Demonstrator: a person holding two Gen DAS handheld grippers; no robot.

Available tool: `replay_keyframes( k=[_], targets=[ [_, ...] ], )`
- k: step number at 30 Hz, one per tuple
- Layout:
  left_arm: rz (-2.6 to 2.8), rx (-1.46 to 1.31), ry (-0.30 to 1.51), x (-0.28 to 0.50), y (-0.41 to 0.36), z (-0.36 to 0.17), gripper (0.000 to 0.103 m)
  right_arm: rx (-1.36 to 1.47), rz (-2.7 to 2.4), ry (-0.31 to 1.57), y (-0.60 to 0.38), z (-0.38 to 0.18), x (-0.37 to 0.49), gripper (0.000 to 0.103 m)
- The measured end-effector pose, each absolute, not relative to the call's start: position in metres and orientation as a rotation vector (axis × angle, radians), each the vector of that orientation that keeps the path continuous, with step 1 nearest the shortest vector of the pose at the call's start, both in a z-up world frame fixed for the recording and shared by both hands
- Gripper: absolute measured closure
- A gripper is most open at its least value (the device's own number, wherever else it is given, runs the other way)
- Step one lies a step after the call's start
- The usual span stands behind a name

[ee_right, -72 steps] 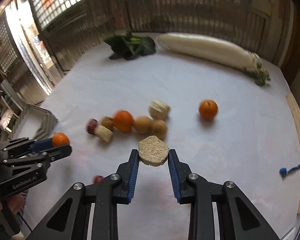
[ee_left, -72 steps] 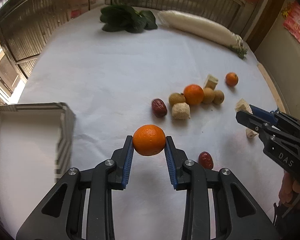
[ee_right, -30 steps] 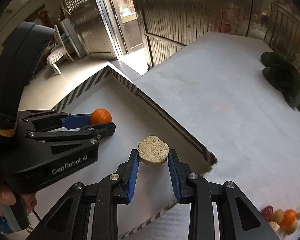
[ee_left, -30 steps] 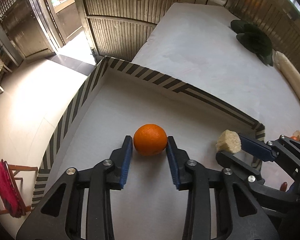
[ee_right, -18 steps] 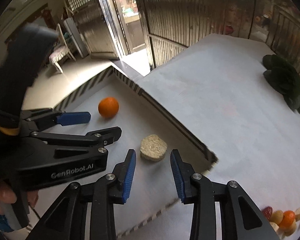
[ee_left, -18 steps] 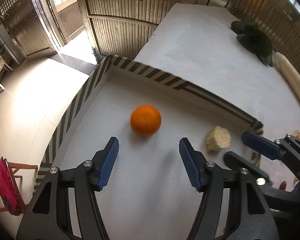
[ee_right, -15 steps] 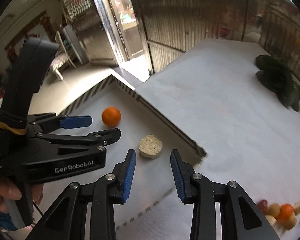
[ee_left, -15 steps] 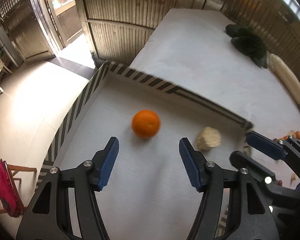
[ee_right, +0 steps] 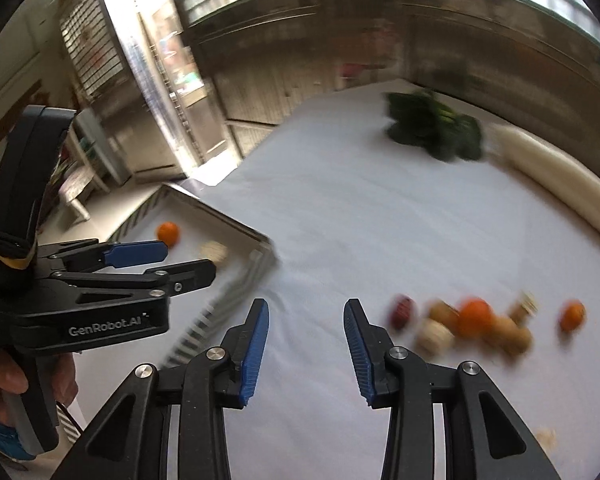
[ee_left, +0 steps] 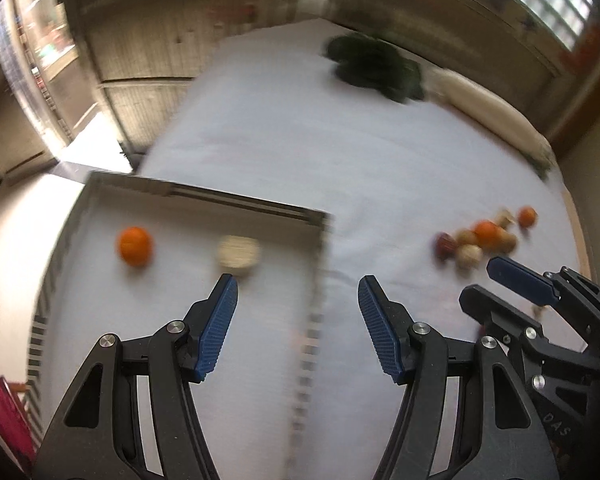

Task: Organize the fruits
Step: 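Move left gripper to a red date while right gripper moves to another beige cake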

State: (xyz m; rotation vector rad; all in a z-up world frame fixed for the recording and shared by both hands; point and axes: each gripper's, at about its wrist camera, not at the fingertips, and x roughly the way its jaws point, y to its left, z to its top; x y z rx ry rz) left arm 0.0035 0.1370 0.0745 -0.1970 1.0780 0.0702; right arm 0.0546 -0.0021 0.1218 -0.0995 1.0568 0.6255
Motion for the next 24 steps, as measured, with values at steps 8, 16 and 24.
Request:
replay_keyframes(
  k=[8, 16, 24],
  targets=[
    [-0.093, -0.138, 1.134, 0.014, 0.061, 0.063, 0.040, -0.049, 0.430, 1.083, -0.093, 0.114, 0.042, 0.065],
    [-0.219, -0.085, 1.188, 0.013, -0.004, 0.047, 0.040, -0.023, 0.265, 1.133, -0.173, 0.092, 0.037, 0.065],
    [-0.252, -0.060, 1.233, 0.015, -0.032, 0.031, 0.040, -0.006, 0.247, 1.135, -0.205, 0.083, 0.035, 0.063]
  ],
)
